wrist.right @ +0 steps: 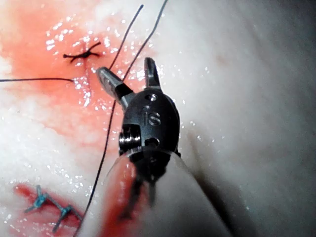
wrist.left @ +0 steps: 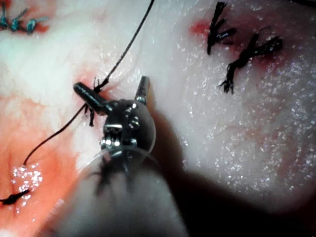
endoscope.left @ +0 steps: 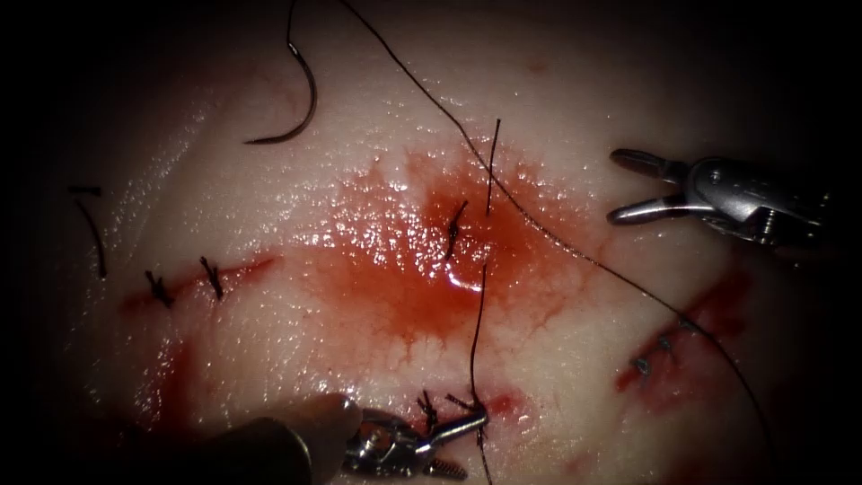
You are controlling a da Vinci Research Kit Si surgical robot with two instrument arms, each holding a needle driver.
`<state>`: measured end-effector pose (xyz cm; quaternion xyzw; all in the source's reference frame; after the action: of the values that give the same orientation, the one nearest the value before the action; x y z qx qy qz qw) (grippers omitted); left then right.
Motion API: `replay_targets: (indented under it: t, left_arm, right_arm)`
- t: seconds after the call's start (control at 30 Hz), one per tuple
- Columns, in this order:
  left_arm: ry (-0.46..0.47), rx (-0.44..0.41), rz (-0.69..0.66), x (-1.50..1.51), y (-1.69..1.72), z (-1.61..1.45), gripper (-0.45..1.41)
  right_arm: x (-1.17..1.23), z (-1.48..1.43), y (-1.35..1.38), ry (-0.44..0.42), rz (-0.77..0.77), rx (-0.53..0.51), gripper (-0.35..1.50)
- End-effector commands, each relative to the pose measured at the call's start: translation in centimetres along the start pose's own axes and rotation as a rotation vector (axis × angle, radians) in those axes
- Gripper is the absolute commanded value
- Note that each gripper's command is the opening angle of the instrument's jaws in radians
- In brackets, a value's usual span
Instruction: Wound Closure
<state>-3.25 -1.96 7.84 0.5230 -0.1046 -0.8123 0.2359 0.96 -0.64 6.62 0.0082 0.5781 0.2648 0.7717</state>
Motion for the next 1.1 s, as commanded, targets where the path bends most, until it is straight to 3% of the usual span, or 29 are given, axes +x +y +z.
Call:
replay_targets:
  t: [0.03,0.33,0.57,0.63,0.7,0.73,0.77,0.93,1.1]
  left_arm:
    - [0.007,-0.003,0.006,-0.01,0.05,0.11,0.93]
    - [0.039,-0.020,0.036,0.16,0.16,0.31,0.83]
    - [0.075,0.020,0.050,0.36,0.09,0.42,0.73]
    - [0.084,0.026,0.055,0.40,0.09,0.44,0.59]
    - [0.093,0.031,0.060,0.42,0.09,0.46,0.25]
    - [0.097,0.033,0.062,0.42,0.09,0.46,-0.17]
    - [0.100,0.032,0.063,0.42,0.09,0.45,-0.45]
    - [0.152,0.019,0.183,0.34,-0.11,0.28,-0.45]
    - [0.127,0.031,0.198,0.29,-0.39,0.05,-0.45]
  right_arm:
    - [-0.06,0.10,-0.05,0.000,-0.001,0.005,1.43]
    - [-0.08,0.14,-0.09,0.002,-0.005,0.008,1.43]
    - [-0.13,0.21,-0.12,-0.006,-0.011,0.012,1.43]
    - [-0.14,0.22,-0.12,-0.005,-0.013,0.010,1.43]
    - [-0.16,0.23,-0.12,-0.004,-0.015,0.012,1.43]
    - [-0.17,0.23,-0.12,-0.006,-0.016,0.014,1.43]
    - [-0.17,0.24,-0.13,-0.005,-0.017,0.016,1.43]
    - [-0.20,0.28,-0.18,0.008,-0.023,0.056,1.41]
    - [-0.24,0.38,-0.29,0.030,-0.097,0.145,1.38]
